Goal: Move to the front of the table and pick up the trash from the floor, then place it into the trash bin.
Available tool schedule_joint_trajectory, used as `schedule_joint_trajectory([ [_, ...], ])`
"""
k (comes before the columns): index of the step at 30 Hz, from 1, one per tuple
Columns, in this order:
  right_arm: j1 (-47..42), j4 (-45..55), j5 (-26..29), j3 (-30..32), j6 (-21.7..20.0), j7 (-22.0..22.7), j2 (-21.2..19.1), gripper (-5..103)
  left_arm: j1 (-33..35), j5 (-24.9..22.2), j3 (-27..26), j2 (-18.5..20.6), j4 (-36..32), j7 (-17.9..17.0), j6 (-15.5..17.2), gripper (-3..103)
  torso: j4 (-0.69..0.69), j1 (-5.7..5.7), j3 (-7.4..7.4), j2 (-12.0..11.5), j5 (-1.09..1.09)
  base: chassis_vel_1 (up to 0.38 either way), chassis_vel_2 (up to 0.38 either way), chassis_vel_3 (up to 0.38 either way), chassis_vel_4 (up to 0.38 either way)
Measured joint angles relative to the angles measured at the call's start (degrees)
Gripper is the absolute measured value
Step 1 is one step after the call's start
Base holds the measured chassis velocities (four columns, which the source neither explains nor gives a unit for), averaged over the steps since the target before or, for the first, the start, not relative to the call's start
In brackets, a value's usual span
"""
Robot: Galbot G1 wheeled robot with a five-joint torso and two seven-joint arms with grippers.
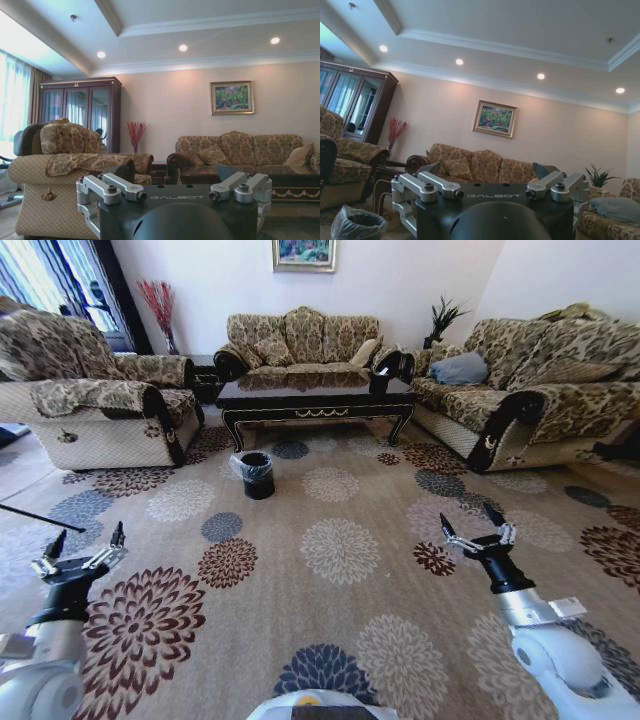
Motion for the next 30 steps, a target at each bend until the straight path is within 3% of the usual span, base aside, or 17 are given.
schedule_joint_trajectory([
  [16,0.86,0.53,-2.36,0.27,0.11,-0.22,1.16,100,-0.63,-3.03,0.44,-0.43,-2.3,0.01,1.61,100,0.0,1.19,2.34,3.54,0.01,0.0,0.0,0.0,0.0],
  [30,-1.24,5.86,-1.3,2.27,-4.37,0.87,1.63,100,-0.1,-2.04,-1.44,-1.32,-2.29,0.65,1.01,100,-0.01,2.4,4.5,6.92,0.0,0.0,0.0,0.0,0.0],
])
